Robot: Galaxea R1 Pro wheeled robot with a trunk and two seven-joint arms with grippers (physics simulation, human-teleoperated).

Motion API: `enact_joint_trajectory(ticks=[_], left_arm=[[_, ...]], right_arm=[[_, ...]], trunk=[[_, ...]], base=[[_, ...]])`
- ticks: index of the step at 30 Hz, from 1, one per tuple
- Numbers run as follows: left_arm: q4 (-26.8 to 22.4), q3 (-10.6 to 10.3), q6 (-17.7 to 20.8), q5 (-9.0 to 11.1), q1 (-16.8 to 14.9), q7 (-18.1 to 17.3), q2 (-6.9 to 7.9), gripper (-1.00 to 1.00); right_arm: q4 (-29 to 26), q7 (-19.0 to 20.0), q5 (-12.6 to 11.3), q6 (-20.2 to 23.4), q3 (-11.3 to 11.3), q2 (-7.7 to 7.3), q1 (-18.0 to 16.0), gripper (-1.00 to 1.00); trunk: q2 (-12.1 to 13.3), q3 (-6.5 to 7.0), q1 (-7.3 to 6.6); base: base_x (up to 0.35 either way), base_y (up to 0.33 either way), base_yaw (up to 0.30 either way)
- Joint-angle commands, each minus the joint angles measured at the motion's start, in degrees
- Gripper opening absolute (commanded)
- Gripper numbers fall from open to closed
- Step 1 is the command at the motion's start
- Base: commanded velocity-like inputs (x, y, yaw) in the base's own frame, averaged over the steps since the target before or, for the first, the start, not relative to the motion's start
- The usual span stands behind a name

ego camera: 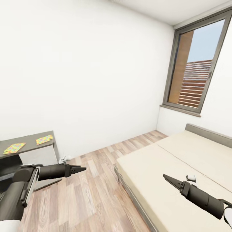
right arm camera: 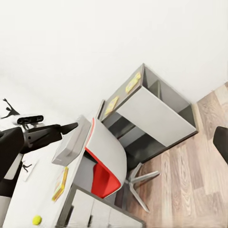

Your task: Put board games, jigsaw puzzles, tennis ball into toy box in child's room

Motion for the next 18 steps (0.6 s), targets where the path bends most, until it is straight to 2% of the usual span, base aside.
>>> enact_joint_trajectory(ticks=[1, 13, 18], left_arm=[[0.0, 0.1, 0.6, -0.6, 0.0, -0.6, -0.04, 1.00], [0.0, 0.1, 0.6, -0.5, 0.0, -0.7, -0.03, 1.00], [0.0, 0.1, 0.6, -0.5, 0.0, -0.7, -0.03, 1.00]], right_arm=[[0.0, 0.1, 0.0, 0.3, -0.1, 0.00, 0.0, 1.00], [0.0, 0.1, 1.1, 0.4, 0.0, 0.04, 0.0, 1.00], [0.0, 0.1, 1.1, 0.4, -0.1, 0.05, 0.0, 1.00]], trunk=[[0.0, -0.03, 0.00], [0.0, -0.03, 0.00], [0.0, -0.03, 0.00]], base=[[-0.209, -0.097, 0.292], [-0.148, -0.169, 0.292], [-0.120, -0.077, 0.292]])
